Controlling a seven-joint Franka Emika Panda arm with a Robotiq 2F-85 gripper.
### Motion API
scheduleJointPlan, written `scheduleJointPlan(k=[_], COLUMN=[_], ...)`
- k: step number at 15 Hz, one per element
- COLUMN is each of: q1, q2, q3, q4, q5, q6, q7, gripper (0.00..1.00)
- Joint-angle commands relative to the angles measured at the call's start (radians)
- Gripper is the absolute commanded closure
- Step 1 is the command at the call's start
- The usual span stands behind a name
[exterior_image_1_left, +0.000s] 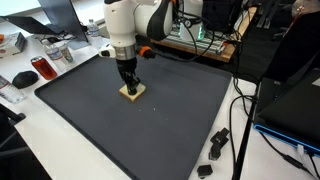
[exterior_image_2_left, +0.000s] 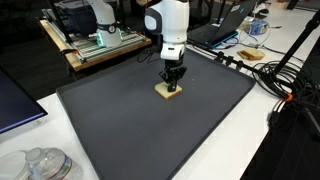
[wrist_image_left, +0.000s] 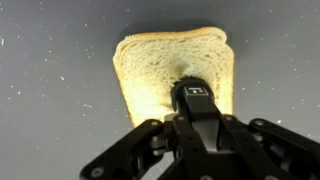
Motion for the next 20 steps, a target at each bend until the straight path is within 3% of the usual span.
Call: scheduleJointPlan(k=[1, 6, 11, 14, 20], q1=[0.007, 0.017, 0.1, 0.074, -0.064], q2=[0.053, 0.084, 0.098, 0.104, 0.132], q3=[-0.003, -0.004, -0.068, -0.038, 0.08], q4=[0.027, 0.065, 0.075, 0.08, 0.102], q5=[-0.016, -0.037, -0.139, -0.122, -0.001], q6=[-0.029, -0.058, -0.047, -0.054, -0.054], q7=[0.001, -0.01, 0.082, 0.04, -0.109], gripper=[0.95, 0.95, 0.95, 0.95, 0.95])
